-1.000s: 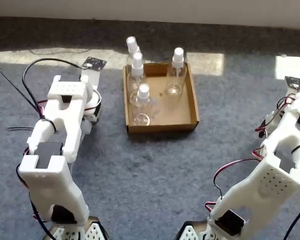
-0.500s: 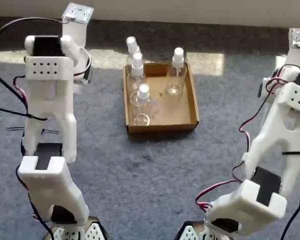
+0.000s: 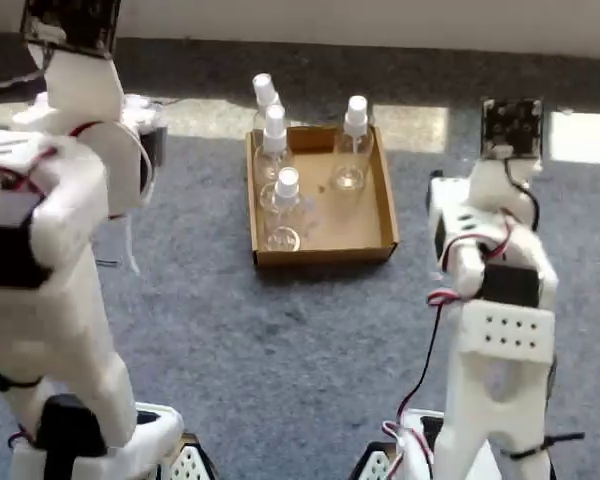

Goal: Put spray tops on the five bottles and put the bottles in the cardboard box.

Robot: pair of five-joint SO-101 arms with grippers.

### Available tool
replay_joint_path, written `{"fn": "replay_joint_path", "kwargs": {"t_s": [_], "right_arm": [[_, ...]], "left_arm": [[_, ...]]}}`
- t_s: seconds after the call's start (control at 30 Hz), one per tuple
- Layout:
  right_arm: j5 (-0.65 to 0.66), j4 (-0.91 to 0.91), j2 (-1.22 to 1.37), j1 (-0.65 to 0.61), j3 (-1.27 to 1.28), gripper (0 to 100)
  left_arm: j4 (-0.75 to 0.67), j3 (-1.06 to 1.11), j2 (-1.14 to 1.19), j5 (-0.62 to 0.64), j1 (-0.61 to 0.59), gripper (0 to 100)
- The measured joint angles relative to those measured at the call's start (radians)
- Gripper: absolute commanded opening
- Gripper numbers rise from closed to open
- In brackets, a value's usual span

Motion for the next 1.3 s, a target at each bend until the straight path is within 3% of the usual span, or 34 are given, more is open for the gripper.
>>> {"fn": "replay_joint_path", "kwargs": {"t_s": [0.27, 0.43, 0.63, 0.97, 1.2, 1.3], "right_arm": [[0.000, -0.026, -0.364, -0.140, 0.241, 0.5], [0.000, -0.026, -0.407, -0.166, 0.359, 0.5], [0.000, -0.055, -0.413, -0.167, 0.425, 0.5], [-0.083, -0.482, -0.595, -0.241, 0.790, 0.4], [-0.086, -0.502, -0.888, -0.292, 0.910, 0.4], [-0.086, -0.431, -0.968, -0.321, 0.921, 0.4]], "left_arm": [[-0.137, 0.000, -0.207, 0.129, 0.347, 2], [-0.247, 0.038, -0.229, 0.178, 0.465, 2], [-0.493, 0.253, -0.218, 0.181, 0.508, 2], [-0.888, 0.569, -0.218, 0.181, 0.543, 1], [-0.948, 0.598, -0.218, 0.181, 0.545, 1], [-0.953, 0.628, -0.218, 0.184, 0.545, 1]]}}
